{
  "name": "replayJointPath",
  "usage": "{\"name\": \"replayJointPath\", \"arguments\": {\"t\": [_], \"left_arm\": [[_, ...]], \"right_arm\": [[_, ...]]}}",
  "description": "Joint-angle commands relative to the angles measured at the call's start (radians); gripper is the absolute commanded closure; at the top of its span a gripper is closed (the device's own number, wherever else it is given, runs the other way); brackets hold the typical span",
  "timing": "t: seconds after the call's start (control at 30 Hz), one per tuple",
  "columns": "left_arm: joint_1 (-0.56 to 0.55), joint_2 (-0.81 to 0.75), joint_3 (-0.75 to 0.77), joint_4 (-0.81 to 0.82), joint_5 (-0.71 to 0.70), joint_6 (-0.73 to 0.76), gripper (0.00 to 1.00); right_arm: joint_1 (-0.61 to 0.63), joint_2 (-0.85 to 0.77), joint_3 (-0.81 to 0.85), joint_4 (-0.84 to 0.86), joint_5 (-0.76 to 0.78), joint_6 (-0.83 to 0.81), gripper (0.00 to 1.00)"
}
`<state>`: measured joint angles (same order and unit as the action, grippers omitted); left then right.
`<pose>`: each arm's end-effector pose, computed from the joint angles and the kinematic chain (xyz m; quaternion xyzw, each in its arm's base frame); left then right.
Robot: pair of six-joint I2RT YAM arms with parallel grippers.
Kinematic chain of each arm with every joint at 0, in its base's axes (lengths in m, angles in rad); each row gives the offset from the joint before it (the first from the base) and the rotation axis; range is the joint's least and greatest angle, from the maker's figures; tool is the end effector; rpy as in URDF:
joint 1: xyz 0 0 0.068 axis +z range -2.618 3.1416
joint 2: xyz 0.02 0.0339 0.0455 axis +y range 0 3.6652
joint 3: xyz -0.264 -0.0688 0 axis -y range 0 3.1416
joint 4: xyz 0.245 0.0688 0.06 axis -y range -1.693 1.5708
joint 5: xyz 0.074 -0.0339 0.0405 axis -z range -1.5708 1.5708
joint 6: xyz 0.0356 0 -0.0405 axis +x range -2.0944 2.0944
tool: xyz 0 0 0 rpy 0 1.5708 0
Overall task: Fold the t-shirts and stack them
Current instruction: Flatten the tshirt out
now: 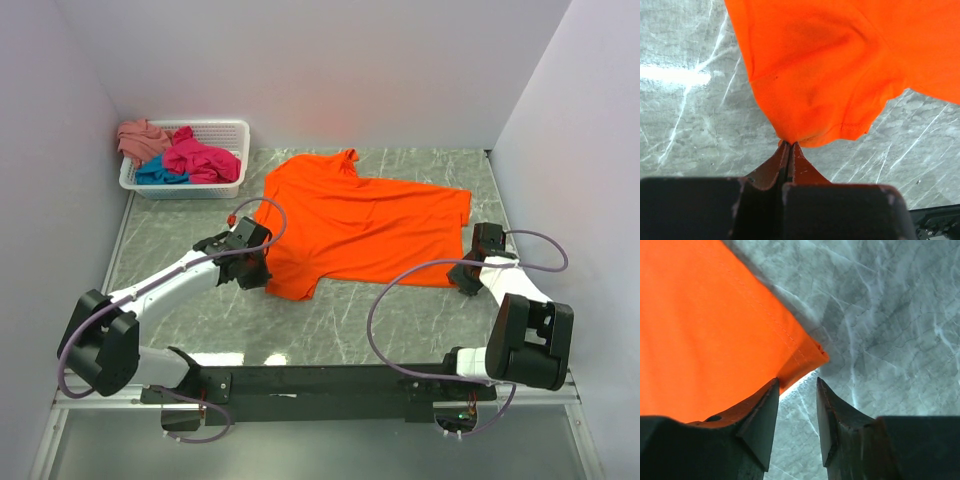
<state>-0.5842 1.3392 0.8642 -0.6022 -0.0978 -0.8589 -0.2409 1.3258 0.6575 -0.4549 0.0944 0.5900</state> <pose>0.2159 -0.1386 0.2154 -0.1444 0.9578 -0.1256 0.2145 0.2253 -0.0588 0.1662 0.4027 0.8869 -0.0068 0.2263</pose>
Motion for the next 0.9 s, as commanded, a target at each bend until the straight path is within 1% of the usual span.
{"name": "replayJointPath", "arguments": {"t": [0.0, 0.17, 0.27, 0.3, 0.37, 0.4, 0.43, 0.47, 0.57, 0.7, 0.73, 0.77, 0.8, 0.83, 0.87], "left_arm": [[0.006, 0.008, 0.001, 0.015, 0.018, 0.011, 0.99], [0.011, 0.026, -0.004, 0.007, 0.006, 0.008, 0.99], [0.012, 0.022, -0.005, 0.005, 0.010, 0.003, 0.99], [0.014, 0.018, -0.007, 0.008, 0.013, 0.001, 0.99], [0.017, 0.008, -0.001, 0.019, 0.021, 0.003, 0.99], [0.018, 0.003, 0.002, 0.021, 0.024, 0.004, 0.99], [0.017, -0.008, 0.010, 0.021, 0.026, 0.006, 0.99], [0.018, -0.012, 0.027, 0.024, 0.026, 0.008, 0.99], [0.017, -0.040, 0.090, 0.030, 0.003, 0.011, 0.99], [0.018, -0.084, 0.209, 0.039, -0.048, 0.012, 0.99], [0.018, -0.109, 0.232, 0.041, -0.077, 0.012, 0.99], [0.017, -0.121, 0.290, 0.036, -0.095, 0.014, 0.99], [0.018, -0.133, 0.324, 0.015, -0.120, 0.018, 0.99], [0.018, -0.155, 0.399, -0.002, -0.178, 0.021, 0.99], [0.017, -0.167, 0.439, -0.016, -0.225, 0.021, 0.99]], "right_arm": [[-0.008, 0.013, 0.001, 0.027, 0.044, 0.008, 0.56], [-0.008, 0.098, 0.048, 0.027, 0.050, 0.001, 0.55], [-0.008, 0.122, 0.045, 0.047, -0.017, -0.001, 0.57], [-0.008, 0.127, 0.039, 0.048, -0.045, -0.002, 0.63], [-0.008, 0.119, 0.033, 0.058, -0.073, -0.005, 0.79], [-0.008, 0.093, 0.034, 0.058, -0.085, -0.009, 0.86], [-0.006, 0.073, 0.036, 0.058, -0.091, -0.010, 0.95], [-0.008, 0.050, 0.039, 0.050, -0.117, -0.012, 1.00], [-0.008, -0.068, 0.071, 0.013, -0.124, -0.025, 1.00], [-0.006, -0.254, 0.178, -0.057, -0.130, -0.042, 1.00], [-0.008, -0.285, 0.200, -0.073, -0.130, -0.047, 1.00], [-0.009, -0.318, 0.223, -0.102, -0.118, -0.048, 1.00], [-0.008, -0.370, 0.273, -0.119, -0.108, -0.059, 1.00], [-0.009, -0.393, 0.303, -0.139, -0.096, -0.061, 1.00], [-0.008, -0.411, 0.336, -0.187, -0.070, -0.061, 1.00]]}}
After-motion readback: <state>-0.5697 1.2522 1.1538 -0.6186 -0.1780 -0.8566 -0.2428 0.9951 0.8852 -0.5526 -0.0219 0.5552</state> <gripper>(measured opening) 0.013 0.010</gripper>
